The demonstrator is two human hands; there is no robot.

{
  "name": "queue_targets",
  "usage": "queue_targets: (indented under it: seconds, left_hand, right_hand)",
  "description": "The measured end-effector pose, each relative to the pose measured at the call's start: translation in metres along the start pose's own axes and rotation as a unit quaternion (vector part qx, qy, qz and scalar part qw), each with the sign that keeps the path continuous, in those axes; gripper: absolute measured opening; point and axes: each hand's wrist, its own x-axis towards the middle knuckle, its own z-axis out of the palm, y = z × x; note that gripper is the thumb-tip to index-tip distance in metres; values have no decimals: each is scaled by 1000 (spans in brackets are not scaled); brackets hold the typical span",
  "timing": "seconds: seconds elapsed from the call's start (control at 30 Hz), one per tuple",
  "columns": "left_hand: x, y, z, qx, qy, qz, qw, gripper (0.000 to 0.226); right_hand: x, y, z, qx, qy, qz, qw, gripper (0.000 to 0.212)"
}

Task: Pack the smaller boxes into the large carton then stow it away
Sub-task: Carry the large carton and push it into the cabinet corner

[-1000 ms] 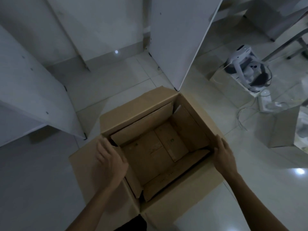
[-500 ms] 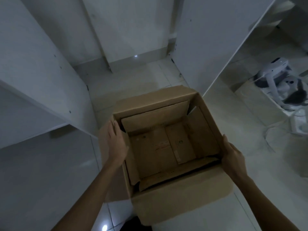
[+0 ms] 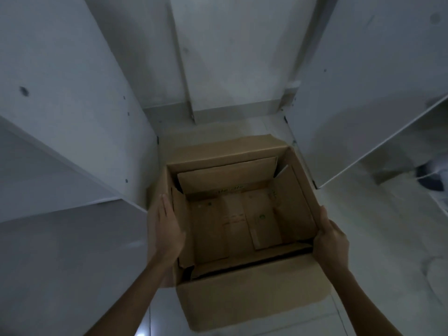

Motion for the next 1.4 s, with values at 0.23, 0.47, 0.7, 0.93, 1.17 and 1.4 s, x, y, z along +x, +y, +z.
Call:
queue_targets:
  seconds: [0.23,0.47,0.7,0.93,1.17,1.4]
  left_hand:
    - [58,16,12,0,11,3,1000,93]
    - [110,32,24,-30,2,-6,1000,99]
    - [144,51,27,-14,17,0,1000,98]
    - [162,61,26,-25,17,-15,999,97]
    - [165,63,25,-29,15,-47,998,101]
    - [169,62,29,-66,-5,-77,995,111]
  right_hand:
    - [50,-5,4,26,19,0,999,66]
    - [97,-22,7,19,19,-3,1000,64]
    - [137,-33,6,7,21,-5,1000,65]
    - [164,-27,10,26,-1,-12,1000,68]
    - [173,-32,8,30,-21,-22,999,68]
    - [176,-42,2,-7,-45,0,999,71]
